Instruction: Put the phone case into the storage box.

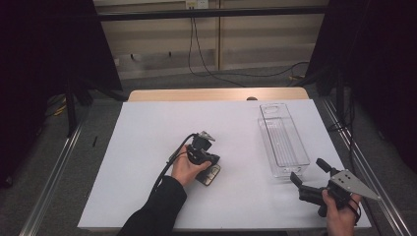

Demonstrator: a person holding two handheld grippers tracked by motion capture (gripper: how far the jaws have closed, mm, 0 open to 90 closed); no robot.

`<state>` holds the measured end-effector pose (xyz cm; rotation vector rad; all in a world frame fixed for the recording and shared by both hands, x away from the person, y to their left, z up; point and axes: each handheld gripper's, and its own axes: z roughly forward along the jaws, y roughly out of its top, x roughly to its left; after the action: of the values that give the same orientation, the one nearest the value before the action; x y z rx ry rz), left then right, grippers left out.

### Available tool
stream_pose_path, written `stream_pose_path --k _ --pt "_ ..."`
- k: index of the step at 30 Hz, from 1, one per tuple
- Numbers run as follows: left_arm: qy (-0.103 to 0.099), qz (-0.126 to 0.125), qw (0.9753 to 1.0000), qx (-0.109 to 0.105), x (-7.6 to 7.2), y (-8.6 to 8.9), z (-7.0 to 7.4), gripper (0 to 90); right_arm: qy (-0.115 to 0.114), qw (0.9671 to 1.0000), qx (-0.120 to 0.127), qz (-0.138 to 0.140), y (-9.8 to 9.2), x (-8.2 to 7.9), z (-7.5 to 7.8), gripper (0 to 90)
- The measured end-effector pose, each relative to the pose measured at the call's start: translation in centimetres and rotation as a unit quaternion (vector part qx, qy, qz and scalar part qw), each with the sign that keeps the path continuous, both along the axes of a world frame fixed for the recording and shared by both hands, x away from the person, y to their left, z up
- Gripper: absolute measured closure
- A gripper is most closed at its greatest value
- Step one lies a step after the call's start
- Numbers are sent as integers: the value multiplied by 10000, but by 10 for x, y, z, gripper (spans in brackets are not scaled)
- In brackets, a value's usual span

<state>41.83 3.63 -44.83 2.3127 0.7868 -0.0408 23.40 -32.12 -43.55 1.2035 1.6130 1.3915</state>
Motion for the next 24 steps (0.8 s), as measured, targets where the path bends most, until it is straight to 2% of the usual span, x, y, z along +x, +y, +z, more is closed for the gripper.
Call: stream_pose_path --k 6,11,18,24 --pt "-139 -42 9999 91 -6 0 1 900 7 10000 14 10 0 0 0 0" --pt "-54 -71 9999 67 -8 2 1 900 4 10000 2 21 0 0 0 0" --pt "-162 -206 9996 85 -15 7 1 900 3 10000 11 9 0 0 0 0" --pt "-190 -210 9996 97 -19 9 1 900 5 10000 7 7 0 0 0 0"
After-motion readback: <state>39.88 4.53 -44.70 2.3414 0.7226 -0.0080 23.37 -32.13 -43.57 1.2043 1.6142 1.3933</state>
